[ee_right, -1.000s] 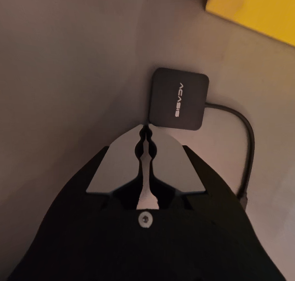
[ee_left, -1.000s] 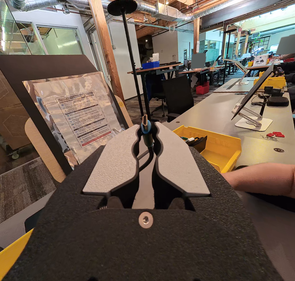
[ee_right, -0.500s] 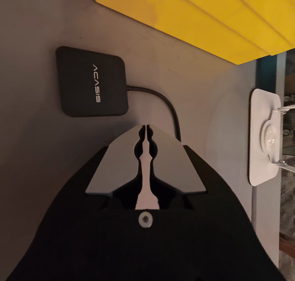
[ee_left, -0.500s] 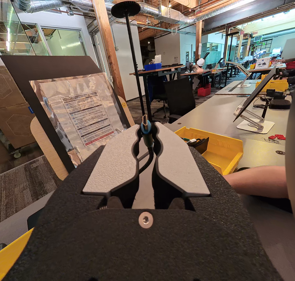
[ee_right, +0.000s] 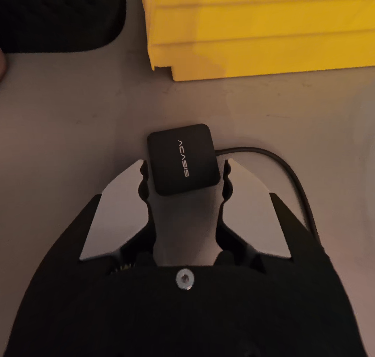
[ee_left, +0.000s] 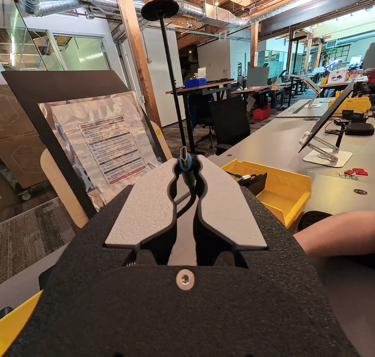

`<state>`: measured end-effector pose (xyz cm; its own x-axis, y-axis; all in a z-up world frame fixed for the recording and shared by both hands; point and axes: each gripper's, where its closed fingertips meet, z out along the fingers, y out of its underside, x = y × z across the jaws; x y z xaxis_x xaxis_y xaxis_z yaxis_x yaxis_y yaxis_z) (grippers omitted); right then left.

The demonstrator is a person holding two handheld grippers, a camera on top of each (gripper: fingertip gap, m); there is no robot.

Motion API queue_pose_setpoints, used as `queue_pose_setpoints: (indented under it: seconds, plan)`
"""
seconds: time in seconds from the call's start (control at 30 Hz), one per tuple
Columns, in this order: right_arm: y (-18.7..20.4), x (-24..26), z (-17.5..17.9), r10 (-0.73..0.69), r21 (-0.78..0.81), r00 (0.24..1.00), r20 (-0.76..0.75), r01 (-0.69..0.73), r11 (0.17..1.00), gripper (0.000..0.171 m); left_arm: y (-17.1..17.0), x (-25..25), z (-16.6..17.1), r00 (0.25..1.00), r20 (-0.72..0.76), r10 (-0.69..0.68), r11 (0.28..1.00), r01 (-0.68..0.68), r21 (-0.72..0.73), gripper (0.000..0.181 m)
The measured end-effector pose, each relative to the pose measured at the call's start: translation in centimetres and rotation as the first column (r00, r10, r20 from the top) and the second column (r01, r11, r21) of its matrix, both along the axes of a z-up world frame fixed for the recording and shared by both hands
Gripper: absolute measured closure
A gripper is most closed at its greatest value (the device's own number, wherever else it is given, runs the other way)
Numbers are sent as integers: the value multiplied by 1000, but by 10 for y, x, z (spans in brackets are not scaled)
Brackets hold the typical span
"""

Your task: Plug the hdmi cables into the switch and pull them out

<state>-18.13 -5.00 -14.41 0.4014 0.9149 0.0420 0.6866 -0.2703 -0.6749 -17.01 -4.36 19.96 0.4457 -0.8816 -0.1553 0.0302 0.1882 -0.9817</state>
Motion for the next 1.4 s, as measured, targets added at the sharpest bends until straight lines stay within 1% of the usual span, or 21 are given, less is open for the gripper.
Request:
queue_pose_setpoints:
  seconds: [0.07, 0.17, 0.27, 0.33, 0.4, 0.47, 0.5, 0.57, 0.63, 0.77, 0.8, 0.83, 0.9, 0.97, 1.0, 1.03, 1.07, 1.13, 1.17, 1.3, 1.4]
  plan:
    - [0, 4, -9, 6, -45, 1000, 18, -5, 999, 100, -1, -2, 2, 1000, 8, -2, 1000, 2, 2, 169]
    - [0, 6, -11, 35, -49, 999, 26, -34, 998, 101, -1, -5, 3, 1000, 16, 2, 1000, -2, 2, 169]
    - [9, 14, -11, -89, -51, 993, 71, 93, 994, 101, 0, -6, 3, 1000, 14, 8, 1000, -8, 4, 169]
    - [18, 26, -12, -195, -60, 975, 110, 202, 978, 102, 0, -6, 3, 1000, 11, 12, 1000, -12, 3, 169]
    - [31, 46, -12, -295, -78, 947, 130, 307, 949, 102, 0, -5, 2, 1000, 6, 15, 1000, -15, 2, 169]
    - [42, 66, -12, -409, -103, 902, 137, 424, 900, 101, 0, -5, 2, 1000, 6, 16, 1000, -16, 1, 169]
    - [42, 68, -11, -440, -136, 891, 114, 452, 881, 101, -1, -4, 2, 1000, 6, 14, 1000, -14, 1, 169]
    - [40, 60, -5, -471, -243, 882, 13, 460, 854, 105, 0, -2, 1, 1000, 0, 12, 1000, -12, 1, 169]
    - [35, 55, -1, -462, -349, 887, -31, 423, 836, 101, 0, 1, -1, 1000, -10, 10, 1000, -10, -2, 169]
    - [33, 69, 5, -405, -421, 914, 4, 369, 828, 101, 0, 3, -3, 1000, -18, 6, 1000, -6, -3, 169]
    - [32, 69, 10, -389, -439, 921, -10, 346, 829, 104, 0, 3, -3, 1000, -16, 2, 1000, -2, -2, 169]
    - [30, 69, 13, -359, -449, 933, -19, 313, 837, 112, -1, 4, -2, 1000, -14, -1, 1000, 1, -2, 169]
    - [27, 78, 11, -313, -406, 948, 60, 310, 860, 114, -2, 4, -3, 1000, -16, -5, 1000, 5, -1, 169]
    - [27, 92, 4, -237, -273, 951, 199, 286, 919, 126, -2, 6, -3, 1000, -19, -6, 1000, 6, 0, 169]
    - [29, 96, 2, -223, -207, 944, 245, 276, 939, 136, -2, 6, -4, 1000, -22, -8, 1000, 8, 1, 169]
    - [27, 96, -2, -200, -183, 941, 272, 255, 949, 156, -2, 7, -4, 1000, -25, -8, 1000, 8, 2, 168]
    - [22, 92, -6, -172, -196, 944, 282, 232, 953, 162, -2, 8, -4, 1000, -27, -8, 1000, 8, 3, 169]
    - [12, 84, -15, -138, -251, 947, 291, 215, 944, 167, -2, 9, -5, 999, -32, -7, 1000, 7, 4, 168]
    - [15, 79, -13, -152, -240, 953, 261, 216, 946, 170, -2, 9, -6, 999, -33, -6, 1000, 6, 4, 168]
    - [20, 54, -10, -186, -274, 977, 101, 207, 939, 169, -3, 9, -6, 999, -33, -5, 1000, 5, 5, 169]
    - [22, 56, -10, -179, -274, 979, 98, 200, 941, 169, -3, 12, -9, 999, -49, -12, 1000, 13, 5, 168]
